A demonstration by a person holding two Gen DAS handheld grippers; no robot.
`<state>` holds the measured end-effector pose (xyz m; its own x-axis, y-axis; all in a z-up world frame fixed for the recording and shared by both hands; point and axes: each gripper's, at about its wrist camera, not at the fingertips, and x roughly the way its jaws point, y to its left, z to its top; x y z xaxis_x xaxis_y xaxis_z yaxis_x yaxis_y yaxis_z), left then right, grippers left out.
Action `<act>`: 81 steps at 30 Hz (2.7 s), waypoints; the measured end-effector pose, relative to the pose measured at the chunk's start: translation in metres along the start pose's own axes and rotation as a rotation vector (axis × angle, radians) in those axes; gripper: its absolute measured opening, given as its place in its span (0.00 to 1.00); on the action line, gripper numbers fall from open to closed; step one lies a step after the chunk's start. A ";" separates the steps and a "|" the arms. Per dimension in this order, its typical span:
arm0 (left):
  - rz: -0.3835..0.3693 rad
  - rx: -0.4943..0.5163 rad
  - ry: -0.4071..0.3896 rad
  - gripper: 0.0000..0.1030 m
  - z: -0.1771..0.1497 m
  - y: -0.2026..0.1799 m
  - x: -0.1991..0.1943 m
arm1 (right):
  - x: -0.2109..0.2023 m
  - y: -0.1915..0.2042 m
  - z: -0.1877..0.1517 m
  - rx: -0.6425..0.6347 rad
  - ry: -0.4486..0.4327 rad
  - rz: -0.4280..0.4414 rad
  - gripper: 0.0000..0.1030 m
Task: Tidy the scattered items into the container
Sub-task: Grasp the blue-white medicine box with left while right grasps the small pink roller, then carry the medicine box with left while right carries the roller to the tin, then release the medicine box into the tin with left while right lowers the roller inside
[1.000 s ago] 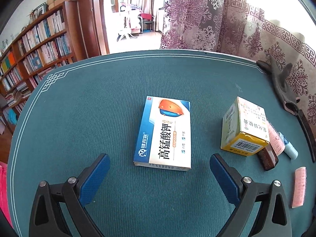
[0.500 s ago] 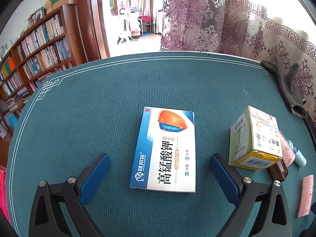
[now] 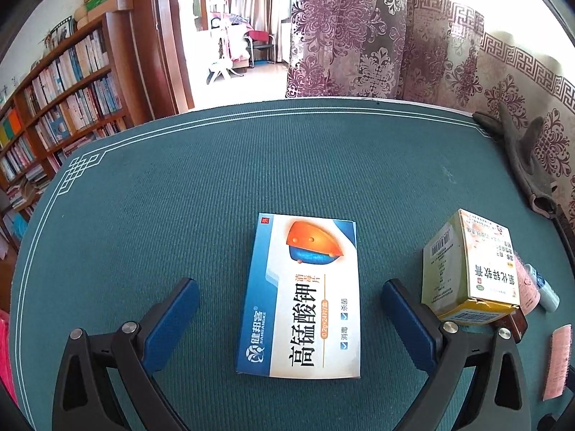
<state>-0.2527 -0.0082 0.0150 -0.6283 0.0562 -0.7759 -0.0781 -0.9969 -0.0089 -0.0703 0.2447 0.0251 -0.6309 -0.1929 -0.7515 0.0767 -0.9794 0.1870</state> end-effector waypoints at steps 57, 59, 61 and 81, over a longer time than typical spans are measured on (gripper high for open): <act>-0.350 0.194 -0.054 0.54 -0.136 -0.158 -0.172 | -0.172 -0.071 -0.061 0.100 -0.264 -0.114 0.31; -0.372 0.221 -0.067 0.54 -0.136 -0.173 -0.182 | -0.186 -0.086 -0.069 0.121 -0.279 -0.152 0.31; -0.395 0.245 -0.079 0.54 -0.136 -0.189 -0.191 | -0.201 -0.103 -0.077 0.153 -0.295 -0.189 0.31; -0.567 0.503 -0.116 0.54 -0.133 -0.355 -0.228 | -0.253 -0.176 -0.110 0.231 -0.379 -0.337 0.31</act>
<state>0.0211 0.3252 0.1117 -0.4623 0.5846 -0.6667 -0.7381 -0.6704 -0.0760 0.1613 0.4597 0.1126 -0.8282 0.2057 -0.5213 -0.3217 -0.9362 0.1416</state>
